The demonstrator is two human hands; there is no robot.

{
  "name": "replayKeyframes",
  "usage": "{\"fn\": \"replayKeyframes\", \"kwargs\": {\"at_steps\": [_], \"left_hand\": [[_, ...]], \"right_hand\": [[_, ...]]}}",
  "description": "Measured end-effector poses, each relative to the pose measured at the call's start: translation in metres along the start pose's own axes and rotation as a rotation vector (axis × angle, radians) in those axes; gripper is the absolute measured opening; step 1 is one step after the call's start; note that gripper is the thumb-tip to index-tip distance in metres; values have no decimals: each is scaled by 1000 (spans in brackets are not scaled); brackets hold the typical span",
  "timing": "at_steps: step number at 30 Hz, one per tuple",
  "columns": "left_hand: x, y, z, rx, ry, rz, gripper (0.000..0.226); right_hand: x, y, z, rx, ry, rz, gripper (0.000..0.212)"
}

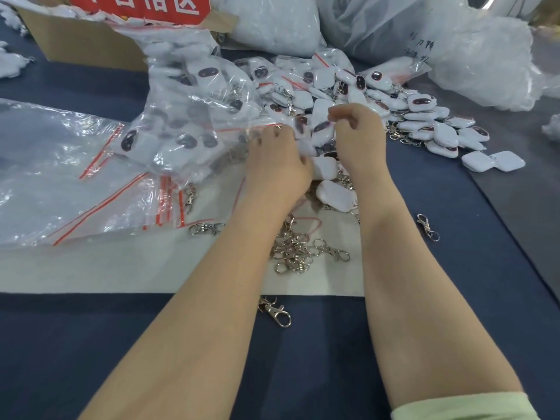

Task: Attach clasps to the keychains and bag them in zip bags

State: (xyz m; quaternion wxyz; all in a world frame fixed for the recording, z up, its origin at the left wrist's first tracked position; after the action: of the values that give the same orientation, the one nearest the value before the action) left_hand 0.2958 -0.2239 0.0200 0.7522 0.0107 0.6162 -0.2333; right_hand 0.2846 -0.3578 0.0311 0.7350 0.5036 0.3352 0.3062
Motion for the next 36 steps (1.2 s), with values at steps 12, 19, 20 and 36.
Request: {"fn": "replayKeyframes", "kwargs": {"at_steps": [12, 19, 20, 36], "left_hand": [[11, 20, 2, -36, 33, 21, 42], [9, 18, 2, -93, -15, 93, 33], [9, 19, 2, -110, -21, 80, 32], [7, 21, 2, -94, -57, -174, 22]], "right_hand": [[36, 10, -10, 3, 303, -502, 36], [34, 32, -17, -19, 127, -453, 28], [31, 36, -15, 2, 125, -432, 27], [2, 17, -7, 178, 185, -425, 28]]}}
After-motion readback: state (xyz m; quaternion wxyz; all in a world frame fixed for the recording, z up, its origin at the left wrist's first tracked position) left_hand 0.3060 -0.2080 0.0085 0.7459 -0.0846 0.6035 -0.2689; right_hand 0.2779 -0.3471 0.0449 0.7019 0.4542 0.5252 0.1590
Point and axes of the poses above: each hand's wrist, its own z-axis towards the middle knuckle, its own x-axis out of the palm, y = z × x, the point moved 4 cm from there along z, towards the middle knuckle, and after that the axes turned 15 degrees about z, right-handed, at the moved point
